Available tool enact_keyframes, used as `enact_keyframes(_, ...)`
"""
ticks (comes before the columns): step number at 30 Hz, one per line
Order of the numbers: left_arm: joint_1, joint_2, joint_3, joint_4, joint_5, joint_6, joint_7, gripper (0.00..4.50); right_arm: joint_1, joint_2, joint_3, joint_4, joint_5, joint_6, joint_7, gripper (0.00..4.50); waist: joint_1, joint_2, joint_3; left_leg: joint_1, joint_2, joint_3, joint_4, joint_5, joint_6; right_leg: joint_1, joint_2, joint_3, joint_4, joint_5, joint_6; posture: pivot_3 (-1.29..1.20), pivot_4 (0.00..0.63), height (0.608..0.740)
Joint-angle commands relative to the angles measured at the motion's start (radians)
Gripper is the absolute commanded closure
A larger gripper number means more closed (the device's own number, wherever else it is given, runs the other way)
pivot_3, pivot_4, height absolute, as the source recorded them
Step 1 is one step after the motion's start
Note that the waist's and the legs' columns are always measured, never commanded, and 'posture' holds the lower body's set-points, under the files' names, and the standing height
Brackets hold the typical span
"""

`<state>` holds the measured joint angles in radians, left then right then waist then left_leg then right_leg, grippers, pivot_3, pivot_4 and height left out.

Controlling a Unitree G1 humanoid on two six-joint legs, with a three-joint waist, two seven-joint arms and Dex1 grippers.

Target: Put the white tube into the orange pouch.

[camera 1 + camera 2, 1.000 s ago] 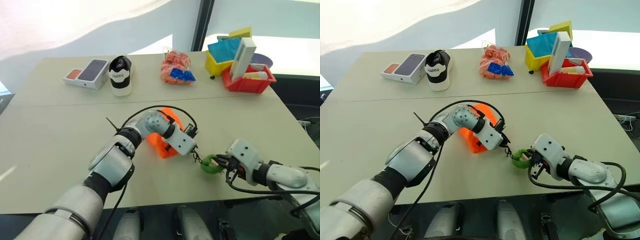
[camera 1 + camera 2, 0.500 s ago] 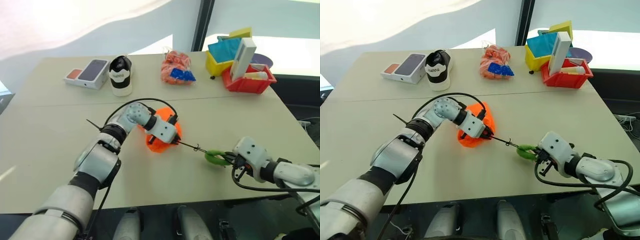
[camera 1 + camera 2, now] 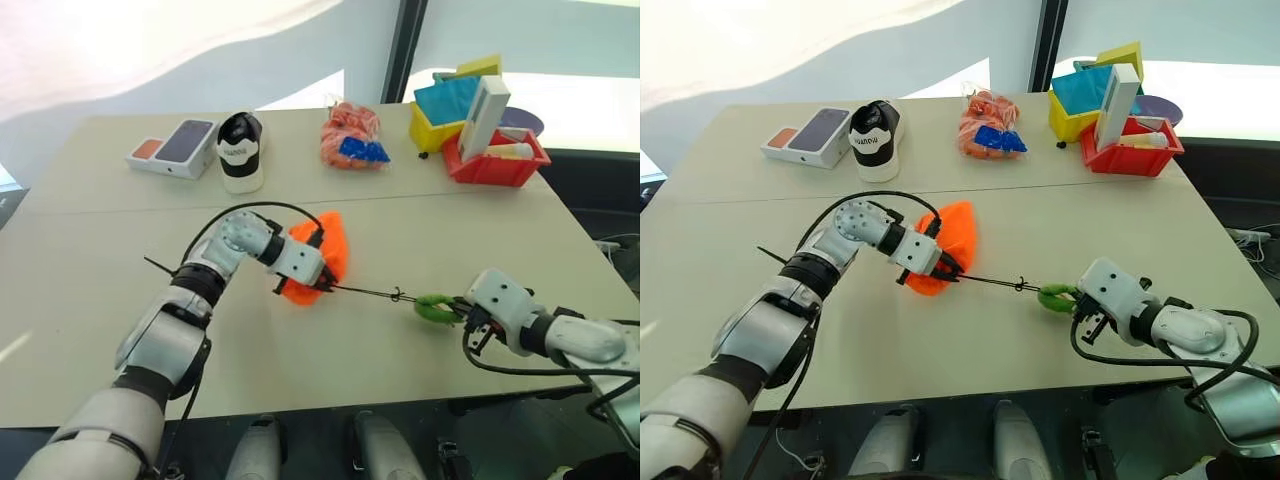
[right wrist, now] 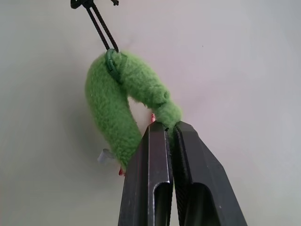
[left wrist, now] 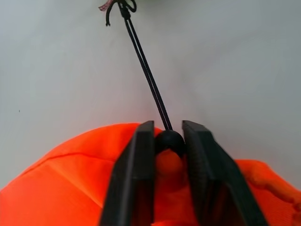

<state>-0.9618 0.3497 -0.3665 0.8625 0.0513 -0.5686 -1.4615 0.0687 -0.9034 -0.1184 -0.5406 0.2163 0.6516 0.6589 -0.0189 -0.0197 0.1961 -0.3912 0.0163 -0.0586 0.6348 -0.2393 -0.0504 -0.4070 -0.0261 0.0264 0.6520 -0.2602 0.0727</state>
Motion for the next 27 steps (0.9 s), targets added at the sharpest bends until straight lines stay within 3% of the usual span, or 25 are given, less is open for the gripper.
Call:
enact_keyframes(1, 0.054, 0.032, 0.074, -0.198, -0.124, 0.204, -0.020, 1.80, -0.046, 0.041, -0.013, -0.040, 0.057, 0.022, 0.013, 3.45, -0.001, 0.000, 0.000, 0.000, 0.000, 0.000, 0.000, 0.000, 0.000, 0.000, 0.000, 0.000, 0.000, 0.000, 0.000, 0.00, 0.150, 0.740)
enact_keyframes(4, 0.125, 0.089, 0.118, -0.383, -0.186, 0.395, -0.002, 0.26, -0.050, 0.072, -0.032, -0.057, 0.075, 0.025, 0.005, 1.93, 0.002, 0.000, 0.000, 0.000, 0.000, -0.001, 0.000, 0.000, 0.000, 0.000, 0.000, -0.001, 0.001, 0.000, 0.000, 0.00, 0.150, 0.740)
enact_keyframes(6, 0.178, 0.146, 0.161, -0.483, -0.222, 0.526, 0.027, 0.00, -0.034, 0.093, -0.067, -0.069, 0.113, 0.028, 0.017, 0.98, 0.001, 0.000, 0.000, 0.000, 0.000, -0.001, 0.000, 0.000, 0.000, 0.000, 0.000, -0.001, 0.001, 0.000, 0.000, 0.00, 0.150, 0.740)
enact_keyframes(10, 0.296, 0.225, 0.310, -0.624, -0.311, 0.750, 0.172, 0.00, 0.008, 0.140, -0.156, -0.044, 0.182, 0.000, 0.037, 0.98, 0.001, 0.001, 0.000, 0.001, 0.000, -0.001, 0.000, 0.000, 0.000, 0.000, 0.000, -0.001, 0.002, 0.000, 0.000, 0.00, 0.150, 0.740)
enact_keyframes(13, 0.395, 0.251, 0.404, -0.678, -0.318, 0.823, 0.319, 0.00, 0.006, 0.189, -0.216, 0.004, 0.224, -0.022, 0.030, 0.98, 0.002, 0.001, 0.000, 0.001, 0.000, -0.001, 0.000, 0.000, 0.000, 0.000, 0.000, -0.001, 0.002, 0.000, 0.000, 0.00, 0.150, 0.740)
enact_keyframes(20, 0.704, 0.196, 0.588, -0.821, -0.333, 0.888, 0.627, 0.00, -0.023, 0.301, -0.193, 0.159, 0.195, -0.213, 0.036, 0.98, 0.004, 0.001, -0.001, 0.002, 0.000, -0.001, 0.000, 0.000, 0.000, 0.001, -0.001, 0.000, 0.002, 0.000, 0.000, 0.00, 0.150, 0.740)
enact_keyframes(27, 0.863, 0.148, 0.643, -0.918, -0.361, 0.883, 0.745, 0.00, -0.073, 0.300, -0.158, 0.310, 0.187, -0.291, 0.082, 0.98, 0.009, 0.001, -0.001, 0.002, 0.000, 0.000, 0.001, 0.000, 0.000, 0.002, -0.002, 0.000, 0.002, -0.001, -0.003, 0.00, 0.150, 0.740)
